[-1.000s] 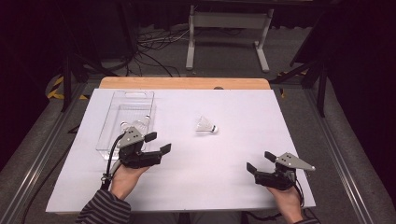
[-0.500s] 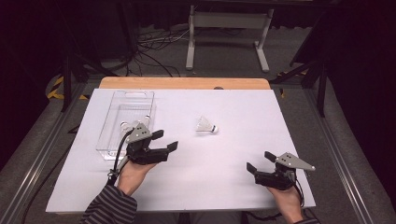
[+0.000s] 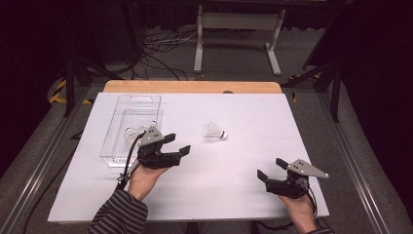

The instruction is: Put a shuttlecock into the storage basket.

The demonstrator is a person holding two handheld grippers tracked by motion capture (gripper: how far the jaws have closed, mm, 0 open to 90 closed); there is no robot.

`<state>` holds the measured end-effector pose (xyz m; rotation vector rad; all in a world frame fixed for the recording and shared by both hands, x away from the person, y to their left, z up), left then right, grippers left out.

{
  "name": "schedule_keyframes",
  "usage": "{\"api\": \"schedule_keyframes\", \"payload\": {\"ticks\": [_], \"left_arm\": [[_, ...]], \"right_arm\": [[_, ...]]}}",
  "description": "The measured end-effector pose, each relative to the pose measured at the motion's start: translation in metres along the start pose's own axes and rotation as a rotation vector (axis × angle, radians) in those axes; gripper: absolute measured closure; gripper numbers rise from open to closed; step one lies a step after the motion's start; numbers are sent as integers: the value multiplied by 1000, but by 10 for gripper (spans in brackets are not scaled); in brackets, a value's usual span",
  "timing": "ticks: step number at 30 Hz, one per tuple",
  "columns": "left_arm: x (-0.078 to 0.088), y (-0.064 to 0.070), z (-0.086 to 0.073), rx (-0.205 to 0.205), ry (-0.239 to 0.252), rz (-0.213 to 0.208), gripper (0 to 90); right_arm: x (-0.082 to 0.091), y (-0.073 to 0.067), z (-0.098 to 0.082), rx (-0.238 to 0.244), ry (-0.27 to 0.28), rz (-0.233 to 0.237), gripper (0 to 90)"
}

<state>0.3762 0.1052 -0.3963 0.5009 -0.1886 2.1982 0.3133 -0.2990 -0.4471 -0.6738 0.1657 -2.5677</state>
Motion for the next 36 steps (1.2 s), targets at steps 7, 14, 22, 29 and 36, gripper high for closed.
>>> {"api": "schedule_keyframes", "payload": {"ticks": [7,14,22,29,36], "left_arm": [[-6,2,3,0,-5,-7,281],[-10,4,7,-6,-11,-7,281],[-16,4,12,-8,-13,-13,281],[-23,4,16,-14,-32,-13,281],[-29,4,19,-15,-36,-9,282]], "right_arm": [[0,0,0,-1,2,2,118],[0,0,0,-5,1,5,118],[1,0,0,-4,0,3,118],[1,0,0,-5,3,4,118],[1,0,0,-4,1,6,118]]}}
Point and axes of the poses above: each handheld gripper's, and its own axes: x roughly backward along the jaws, z roughly out of its top, y roughly to its right, the point moved 1 cm from there along -x, roughly forward along the jaws, and after that the axes turned 9 degrees about -x, right-handed, at the moved point
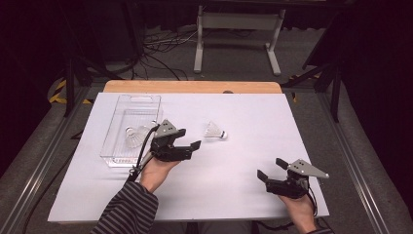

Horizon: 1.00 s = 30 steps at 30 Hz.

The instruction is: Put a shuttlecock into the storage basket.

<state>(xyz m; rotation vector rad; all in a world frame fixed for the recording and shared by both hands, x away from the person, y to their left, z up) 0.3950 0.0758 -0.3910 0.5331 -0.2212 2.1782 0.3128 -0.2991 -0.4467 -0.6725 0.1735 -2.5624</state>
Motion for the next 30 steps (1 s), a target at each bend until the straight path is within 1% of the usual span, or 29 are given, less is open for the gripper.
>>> {"api": "schedule_keyframes", "payload": {"ticks": [1,4,8,13,14,15,18,19,21,25,26,27,29,30], "left_arm": [[-1,0,1,1,-2,-4,282],[-4,-1,3,-1,-2,3,282],[-7,-2,6,7,-1,2,282],[-11,-4,10,4,-2,2,283],[-12,-4,10,8,-2,-2,283],[-14,-3,10,12,-4,3,283],[-18,-5,12,8,-11,3,284],[-19,-6,12,-1,-13,3,284],[-22,-6,13,12,-16,0,284],[-27,-6,16,-1,-25,-5,282],[-28,-6,16,-15,-28,-6,282],[-29,-6,17,-9,-31,-9,282],[-32,-6,18,-14,-26,-4,282],[-33,-5,18,-9,-33,-13,283]], "right_arm": [[0,0,0,2,-1,-2,118],[0,0,0,1,1,-1,118],[0,0,0,0,1,0,118],[-1,0,0,3,1,0,118],[0,0,0,2,1,0,118],[0,0,0,2,1,0,118],[-1,0,0,3,1,-3,118],[-1,0,0,4,0,-2,118],[-1,0,0,3,1,0,118],[-1,1,0,1,1,2,118],[-1,1,0,2,1,1,118],[-1,0,0,2,0,2,118],[-1,0,0,3,0,2,118],[-1,0,0,0,-1,3,118]]}}
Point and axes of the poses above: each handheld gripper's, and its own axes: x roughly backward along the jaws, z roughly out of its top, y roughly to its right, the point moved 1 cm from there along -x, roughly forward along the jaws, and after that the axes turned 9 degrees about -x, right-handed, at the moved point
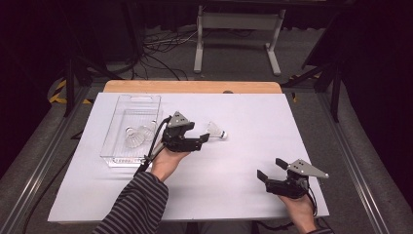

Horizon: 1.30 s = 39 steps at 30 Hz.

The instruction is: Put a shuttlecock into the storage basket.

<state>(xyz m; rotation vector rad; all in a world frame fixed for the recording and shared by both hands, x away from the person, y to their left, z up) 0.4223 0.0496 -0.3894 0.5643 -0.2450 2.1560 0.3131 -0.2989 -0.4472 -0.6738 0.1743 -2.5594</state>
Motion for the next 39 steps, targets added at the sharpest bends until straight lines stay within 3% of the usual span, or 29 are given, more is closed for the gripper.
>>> {"api": "schedule_keyframes", "payload": {"ticks": [11,23,30,33,37,39], "left_arm": [[-12,-3,4,-24,-27,12,281],[-24,-8,12,-13,-65,20,282],[-30,-12,18,-24,-122,32,287],[-33,-14,20,-11,-155,30,291],[-38,-18,22,-29,-195,36,292],[-40,-19,23,-14,-209,32,302]], "right_arm": [[0,1,0,-3,-1,0,118],[0,1,0,-5,-1,3,118],[0,1,0,-3,-2,3,118],[0,1,0,-5,-1,3,118],[0,1,0,-3,-2,4,118],[-1,1,0,-1,-2,3,118]]}}
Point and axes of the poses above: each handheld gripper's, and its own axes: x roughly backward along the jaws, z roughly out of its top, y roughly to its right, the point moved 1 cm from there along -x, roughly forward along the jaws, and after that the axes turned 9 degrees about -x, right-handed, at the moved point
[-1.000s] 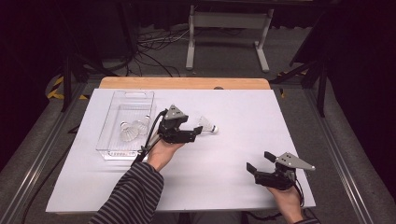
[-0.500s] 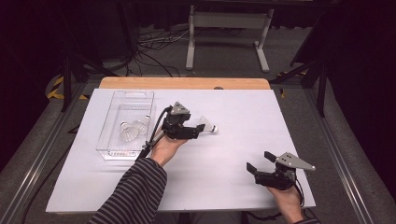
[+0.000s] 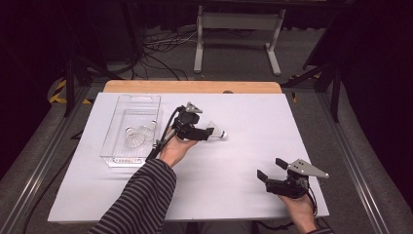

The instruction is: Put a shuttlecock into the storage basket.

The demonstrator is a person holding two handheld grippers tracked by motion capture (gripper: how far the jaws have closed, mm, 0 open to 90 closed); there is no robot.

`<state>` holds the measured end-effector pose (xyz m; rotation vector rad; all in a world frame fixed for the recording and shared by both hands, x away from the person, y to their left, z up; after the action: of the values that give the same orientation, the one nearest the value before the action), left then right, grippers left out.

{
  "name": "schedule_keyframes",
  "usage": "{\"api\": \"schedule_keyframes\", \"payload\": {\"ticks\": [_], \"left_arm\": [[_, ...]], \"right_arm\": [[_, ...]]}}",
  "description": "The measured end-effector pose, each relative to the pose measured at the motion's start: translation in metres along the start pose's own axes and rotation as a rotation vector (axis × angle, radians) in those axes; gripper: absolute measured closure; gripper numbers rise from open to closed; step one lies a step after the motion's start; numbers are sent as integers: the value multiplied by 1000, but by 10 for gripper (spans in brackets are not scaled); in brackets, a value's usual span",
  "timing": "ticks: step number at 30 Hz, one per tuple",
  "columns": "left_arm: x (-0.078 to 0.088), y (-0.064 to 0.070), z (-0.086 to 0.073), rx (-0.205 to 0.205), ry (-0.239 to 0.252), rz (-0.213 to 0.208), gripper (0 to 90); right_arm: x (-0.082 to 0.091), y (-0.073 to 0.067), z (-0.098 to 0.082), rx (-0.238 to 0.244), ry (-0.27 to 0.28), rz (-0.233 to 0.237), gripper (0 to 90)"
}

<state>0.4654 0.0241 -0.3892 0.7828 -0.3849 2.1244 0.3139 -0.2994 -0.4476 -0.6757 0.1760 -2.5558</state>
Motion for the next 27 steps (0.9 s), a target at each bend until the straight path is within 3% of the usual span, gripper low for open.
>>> {"api": "schedule_keyframes", "payload": {"ticks": [10,19,27], "left_arm": [[-12,-4,5,15,-86,-3,359],[-22,-9,11,62,-151,-33,403],[-33,-11,15,77,-202,-55,450]], "right_arm": [[0,0,0,4,-3,3,118],[-1,0,0,-2,-5,2,118],[-1,1,0,-2,-4,6,118]]}}
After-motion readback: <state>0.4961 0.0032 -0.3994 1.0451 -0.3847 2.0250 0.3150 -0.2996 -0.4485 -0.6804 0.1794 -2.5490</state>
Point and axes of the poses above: each handheld gripper's, and its own axes: x roughly backward along the jaws, z roughly out of its top, y roughly to its right, the point moved 1 cm from there along -x, roughly forward along the jaws, and after that the axes turned 9 degrees about -x, right-handed, at the moved point
